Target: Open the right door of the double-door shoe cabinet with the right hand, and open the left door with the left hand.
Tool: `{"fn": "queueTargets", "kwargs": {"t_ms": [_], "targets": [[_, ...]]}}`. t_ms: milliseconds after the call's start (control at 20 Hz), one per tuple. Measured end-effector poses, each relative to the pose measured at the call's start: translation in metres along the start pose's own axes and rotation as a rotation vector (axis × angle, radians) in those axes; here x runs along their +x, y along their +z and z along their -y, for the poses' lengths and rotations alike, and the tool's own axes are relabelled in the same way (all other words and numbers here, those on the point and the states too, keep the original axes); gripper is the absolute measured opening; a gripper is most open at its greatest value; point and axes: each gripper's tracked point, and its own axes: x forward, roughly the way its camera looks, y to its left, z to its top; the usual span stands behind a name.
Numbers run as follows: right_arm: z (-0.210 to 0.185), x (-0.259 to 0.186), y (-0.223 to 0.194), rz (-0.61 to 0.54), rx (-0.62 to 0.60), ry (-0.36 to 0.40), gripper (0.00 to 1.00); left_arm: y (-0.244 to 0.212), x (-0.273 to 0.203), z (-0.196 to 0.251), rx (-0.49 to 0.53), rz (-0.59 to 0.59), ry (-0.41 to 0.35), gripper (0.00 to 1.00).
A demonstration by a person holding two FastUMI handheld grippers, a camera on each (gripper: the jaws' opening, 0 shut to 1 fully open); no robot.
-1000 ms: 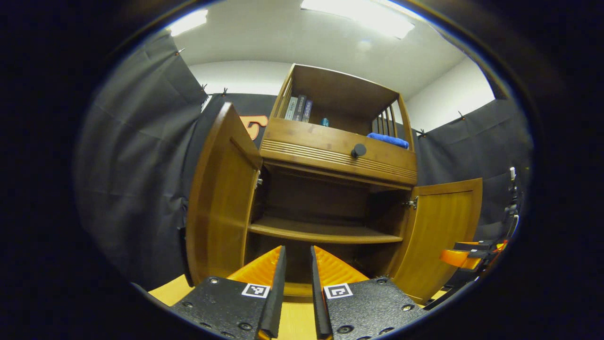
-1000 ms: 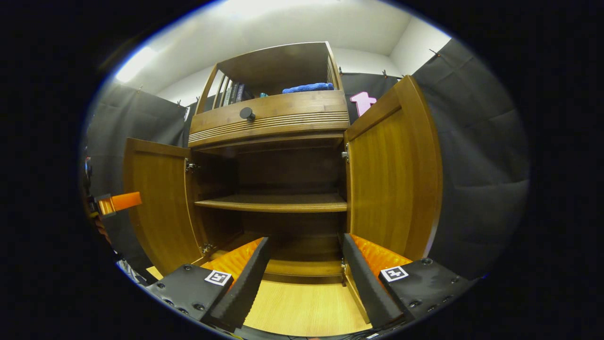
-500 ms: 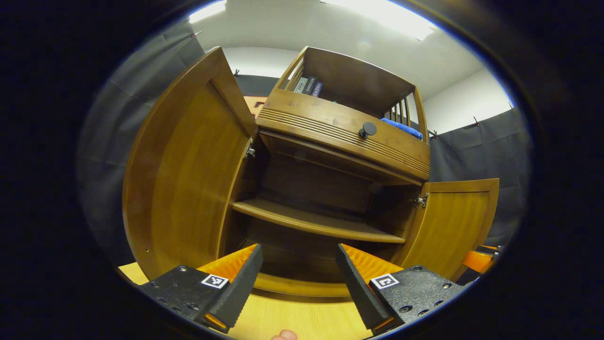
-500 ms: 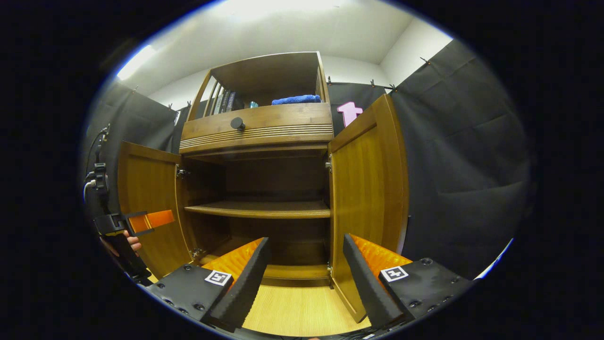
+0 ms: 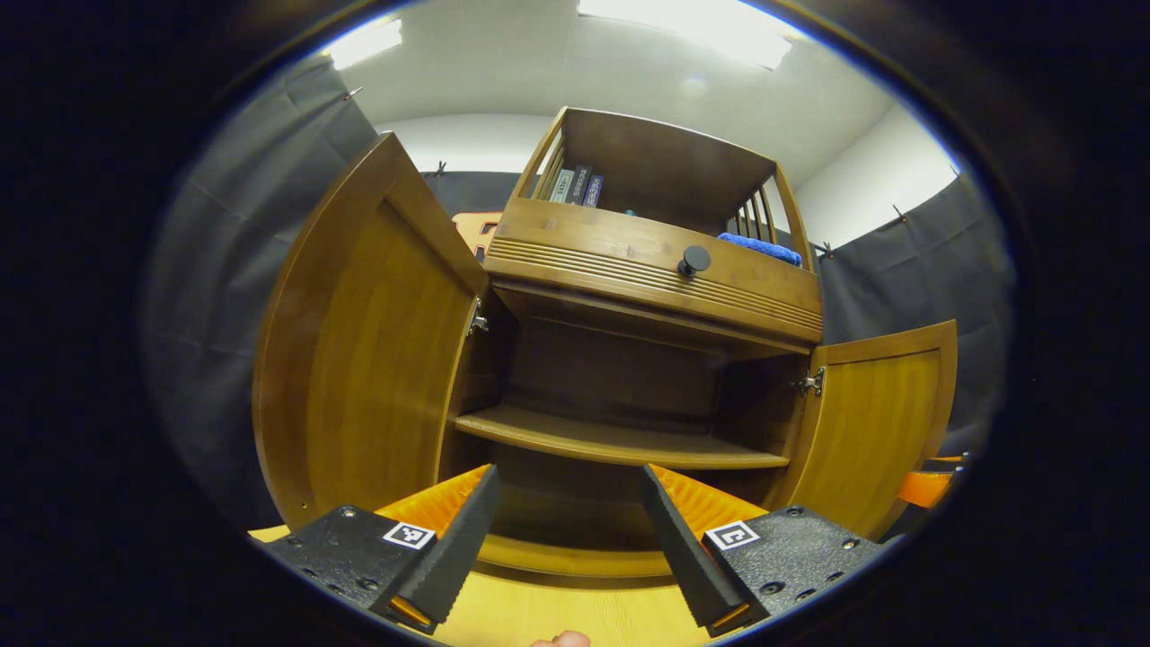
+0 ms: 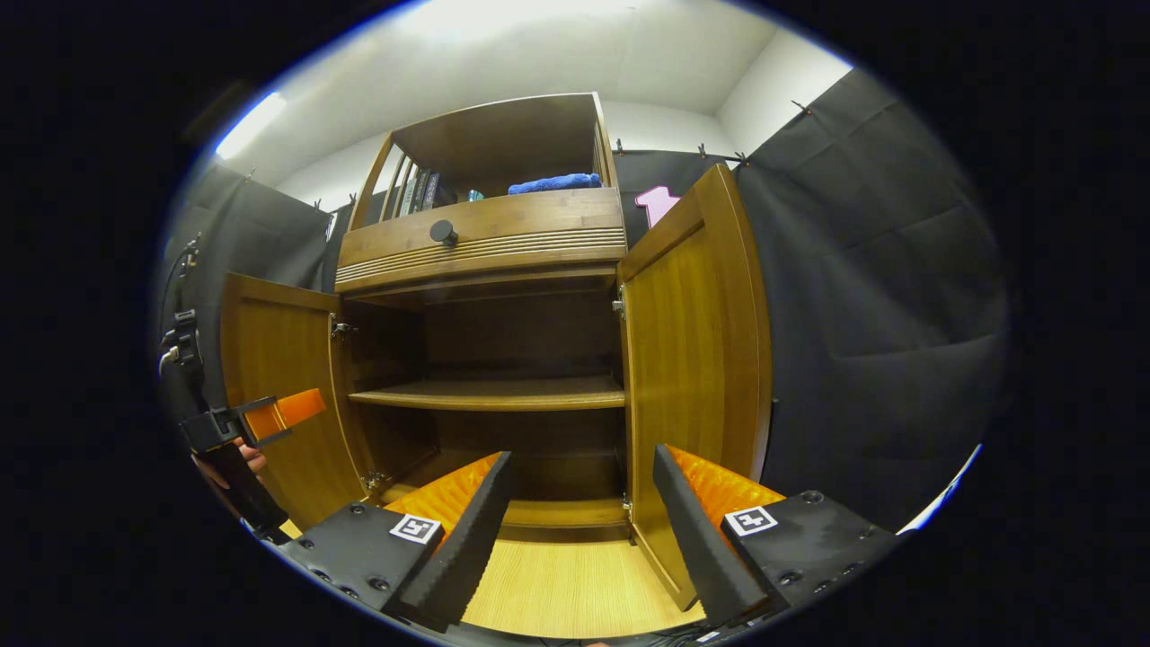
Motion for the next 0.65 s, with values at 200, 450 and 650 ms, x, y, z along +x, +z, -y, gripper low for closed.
{"fn": "queueTargets", "kwargs": {"t_ms": [200,450,650], "targets": [[-0.0037,0.0027,0.0001,0.003,-0.005,0.011,0.99,0.0061,-0.0012,-0.0011,-0.008,0.017,0.001,0.91],[-0.0047,0.0013,-0.0016,0.004,-0.004,0.012,0.93,0.0110,-0.0017,-0.0052,0.010,0.027,0.014,0.91],[-0.0030,0.0012,-0.0035,-0.001,0.001,0.008,0.93,0.0092,-0.0012,-0.0021,0.013,0.025,0.005,0.98]]}}
